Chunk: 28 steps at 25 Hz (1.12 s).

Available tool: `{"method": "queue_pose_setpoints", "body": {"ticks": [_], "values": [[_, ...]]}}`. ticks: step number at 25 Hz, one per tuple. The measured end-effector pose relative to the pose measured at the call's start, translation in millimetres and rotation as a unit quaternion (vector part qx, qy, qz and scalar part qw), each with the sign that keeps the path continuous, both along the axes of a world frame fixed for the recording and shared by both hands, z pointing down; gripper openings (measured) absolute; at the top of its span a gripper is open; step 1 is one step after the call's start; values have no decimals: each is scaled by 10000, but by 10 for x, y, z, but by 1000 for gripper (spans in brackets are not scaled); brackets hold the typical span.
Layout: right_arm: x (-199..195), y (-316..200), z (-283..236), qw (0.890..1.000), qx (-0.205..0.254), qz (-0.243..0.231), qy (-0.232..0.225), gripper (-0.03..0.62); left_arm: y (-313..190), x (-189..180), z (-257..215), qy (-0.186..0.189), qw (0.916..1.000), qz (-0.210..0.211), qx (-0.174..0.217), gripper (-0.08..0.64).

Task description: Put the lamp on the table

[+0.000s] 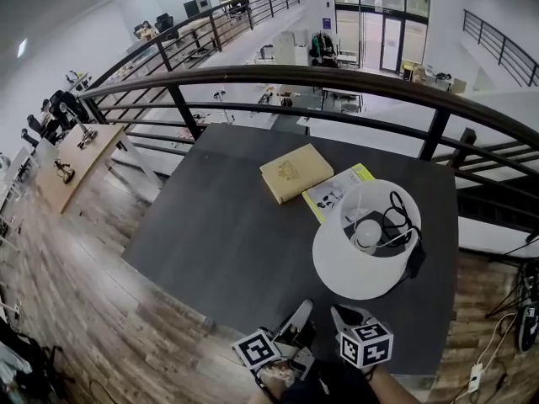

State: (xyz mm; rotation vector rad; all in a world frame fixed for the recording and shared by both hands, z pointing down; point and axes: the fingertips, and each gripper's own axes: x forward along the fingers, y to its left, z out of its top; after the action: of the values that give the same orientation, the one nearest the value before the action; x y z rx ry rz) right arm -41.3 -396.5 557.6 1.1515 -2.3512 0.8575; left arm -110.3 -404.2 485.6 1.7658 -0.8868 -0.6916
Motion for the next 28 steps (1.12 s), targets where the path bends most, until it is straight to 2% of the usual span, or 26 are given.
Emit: {"method": "queue_pose_setpoints", "body": {"ticks": [4, 6, 13, 24, 28], "values": [[-57, -24, -41, 9999, -42, -47, -78, 15, 64, -38, 278, -249, 9976, -93, -638, 15], [-91, -32, -45, 9999, -49, -97, -104, 14, 76, -37, 342, -272, 9967, -90, -756, 14], [-130, -34, -21, 9997, -142, -136, -126, 14, 47, 58, 327, -345, 9965, 27, -765, 14], [32, -100, 58, 9991, -320, 186, -221, 14, 68, 242, 388, -345, 9951, 362, -848, 13], [76, -106, 96, 9988, -367, 243, -192, 14, 23, 315, 306, -310, 9966, 471, -594, 12]]}}
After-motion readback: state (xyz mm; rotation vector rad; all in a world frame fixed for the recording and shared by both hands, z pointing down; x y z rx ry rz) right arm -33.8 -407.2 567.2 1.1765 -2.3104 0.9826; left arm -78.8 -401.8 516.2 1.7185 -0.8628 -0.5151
